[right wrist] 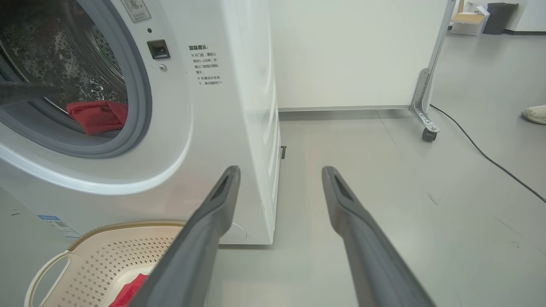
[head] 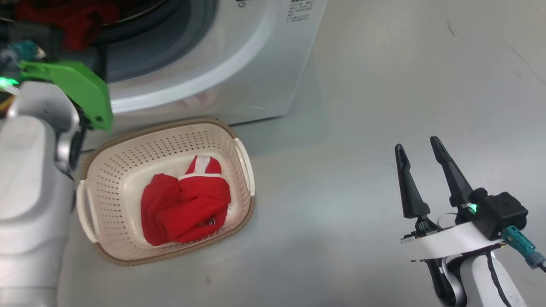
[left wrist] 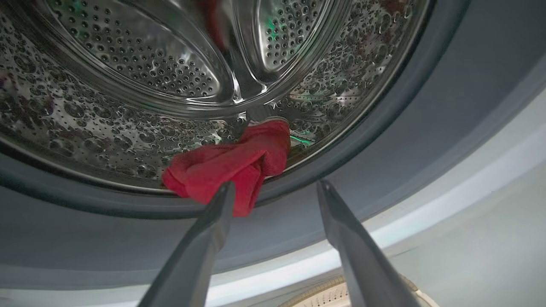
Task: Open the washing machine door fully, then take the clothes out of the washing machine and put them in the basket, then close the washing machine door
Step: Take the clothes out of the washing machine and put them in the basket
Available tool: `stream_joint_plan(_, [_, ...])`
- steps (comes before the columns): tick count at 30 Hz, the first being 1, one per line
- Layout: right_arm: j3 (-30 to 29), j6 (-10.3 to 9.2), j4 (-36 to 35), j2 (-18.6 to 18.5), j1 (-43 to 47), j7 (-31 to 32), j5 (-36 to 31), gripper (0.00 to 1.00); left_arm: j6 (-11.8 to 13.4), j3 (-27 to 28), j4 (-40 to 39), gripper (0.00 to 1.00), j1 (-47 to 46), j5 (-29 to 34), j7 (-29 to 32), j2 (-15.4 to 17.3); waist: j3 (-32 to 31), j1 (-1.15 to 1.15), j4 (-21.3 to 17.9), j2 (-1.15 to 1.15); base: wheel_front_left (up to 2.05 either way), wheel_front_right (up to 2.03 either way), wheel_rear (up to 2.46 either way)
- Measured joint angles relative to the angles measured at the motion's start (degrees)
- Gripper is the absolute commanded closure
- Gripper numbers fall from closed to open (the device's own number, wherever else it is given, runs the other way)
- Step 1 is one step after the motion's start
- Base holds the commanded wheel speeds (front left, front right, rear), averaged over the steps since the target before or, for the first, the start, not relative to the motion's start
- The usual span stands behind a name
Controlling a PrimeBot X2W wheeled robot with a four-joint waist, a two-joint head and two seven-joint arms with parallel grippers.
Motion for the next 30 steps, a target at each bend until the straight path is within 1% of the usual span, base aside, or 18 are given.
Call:
stream_joint_plan(5, [1.11, 0.43, 1.04, 0.23, -1.82, -0.53, 1.00, 0.00, 0.00, 0.66, 1.75, 0.00, -4.08, 1.04, 2.16, 2.89, 2.89, 0.00, -2.01, 0.00, 0.00, 0.00, 0.00])
stream_joint_plan(6, [1.11, 0.43, 1.04, 0.23, -1.82, -0.53, 1.00, 0.00, 0.00, 0.66, 1.75, 0.00, -4.08, 1.04, 2.16, 2.89, 2.89, 0.00, -2.01, 0.00, 0.00, 0.00, 0.00])
stream_joint_plan(7, [1.24, 0.49, 1.23, 0.26, -2.19, -0.77, 1.24, 0.00, 0.00, 0.66, 2.23, 0.00, -4.71, 1.35, 2.55, 3.58, 3.40, 0.00, -2.46, 0.00, 0.00, 0.00, 0.00])
stream_joint_plan(12, [2.22, 0.52, 2.37, 0.59, -4.29, -1.15, 2.72, 0.00, -0.07, 0.30, 3.60, 0.00, -8.68, 4.67, 4.77, 8.25, 5.73, 0.00, -4.84, 0.00, 0.00, 0.00, 0.00])
stream_joint_plan(18, [4.52, 1.00, 5.01, 0.81, -5.91, -1.53, 4.00, 0.00, -0.37, 1.26, 6.44, 0.00, -10.10, 5.12, 6.88, 12.78, 7.69, 0.00, -8.12, 0.00, 0.00, 0.00, 0.00])
stream_joint_plan(22, [4.58, 1.00, 5.94, 0.85, -7.24, -1.94, 4.90, 0.00, -0.85, 1.40, 7.99, 0.00, -11.53, 5.10, 8.88, 13.17, 9.01, 0.00, -10.67, 0.00, 0.00, 0.00, 0.00])
stream_joint_plan(27, [4.95, 1.00, 7.14, 0.90, -8.06, -1.96, 5.57, 0.00, -0.52, 1.48, 10.04, 0.00, -13.19, 5.20, 10.88, 13.51, 10.28, 0.00, -12.39, 0.00, 0.00, 0.00, 0.00])
stream_joint_plan(28, [4.95, 1.00, 7.27, 0.93, -8.14, -1.97, 5.73, 0.00, -0.31, 1.47, 10.45, 0.16, -13.28, 5.47, 11.39, 13.68, 10.47, 0.00, -12.64, 0.00, 0.00, 0.00, 0.00])
stream_joint_plan(29, [4.94, 1.00, 7.53, 0.93, -8.22, -1.98, 5.88, 0.00, -0.18, 1.49, 11.00, 0.41, -13.35, 5.80, 11.47, 13.71, 10.64, 0.00, -12.85, 0.00, 0.00, 0.00, 0.00])
stream_joint_plan(30, [4.97, 1.00, 7.81, 0.94, -8.31, -1.99, 5.91, 0.00, 0.04, 1.49, 11.43, 0.70, -13.40, 6.02, 11.51, 13.71, 10.75, 0.00, -13.03, 0.00, 0.00, 0.00, 0.00])
